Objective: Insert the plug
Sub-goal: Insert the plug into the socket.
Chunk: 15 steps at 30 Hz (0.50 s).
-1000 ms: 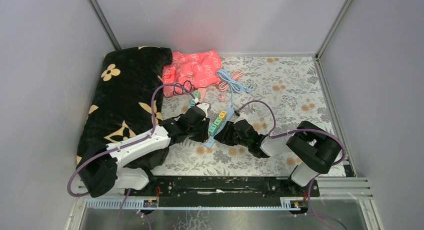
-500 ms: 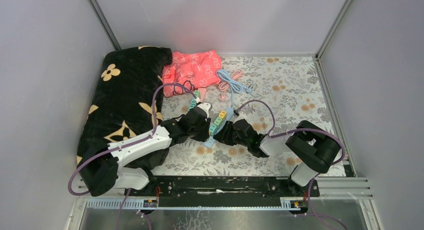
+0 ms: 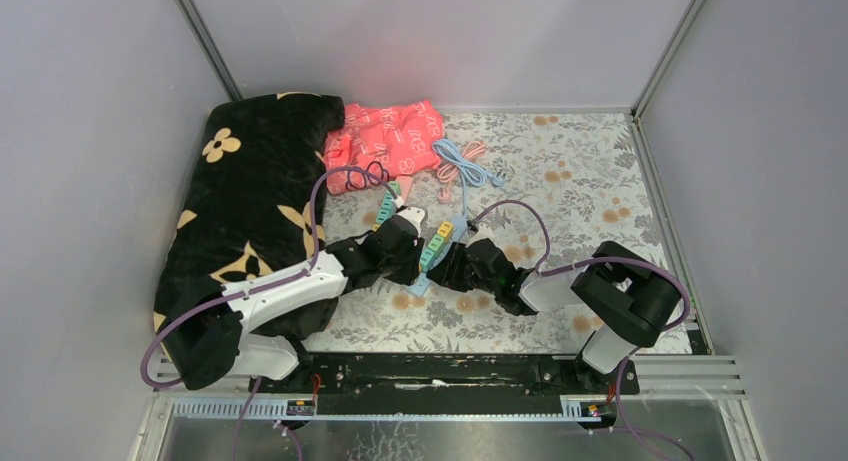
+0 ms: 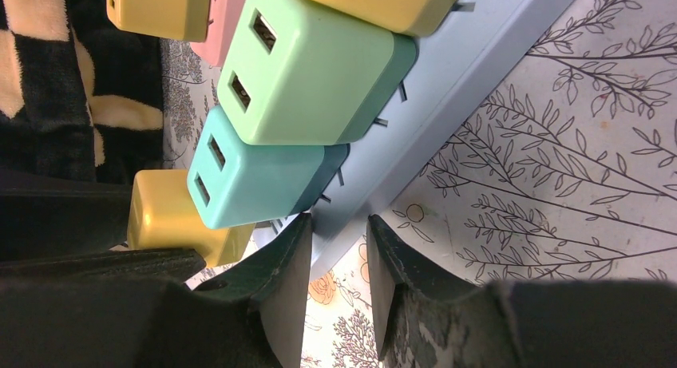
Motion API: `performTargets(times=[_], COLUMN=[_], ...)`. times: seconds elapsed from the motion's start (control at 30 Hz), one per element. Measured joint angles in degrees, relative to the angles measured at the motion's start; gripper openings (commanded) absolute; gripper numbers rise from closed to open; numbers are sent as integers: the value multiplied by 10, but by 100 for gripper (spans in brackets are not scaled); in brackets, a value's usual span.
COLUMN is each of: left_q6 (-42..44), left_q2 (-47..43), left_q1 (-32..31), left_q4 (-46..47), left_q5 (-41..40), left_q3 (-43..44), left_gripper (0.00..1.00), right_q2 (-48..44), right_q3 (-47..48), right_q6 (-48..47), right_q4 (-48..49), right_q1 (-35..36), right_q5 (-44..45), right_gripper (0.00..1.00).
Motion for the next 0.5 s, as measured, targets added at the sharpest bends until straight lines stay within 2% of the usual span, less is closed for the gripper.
performTargets(times=[0.5], left_q6=[0], left_q2=[3], left_q1=[-11], left_q4=[1], left_q5=[-8], left_q3=[1], left_gripper=[0], right_q2=[0], right_q3=[0], right_q6=[0], right_q4=[0], right_q1=[0], right_q5=[0], right_gripper=[38])
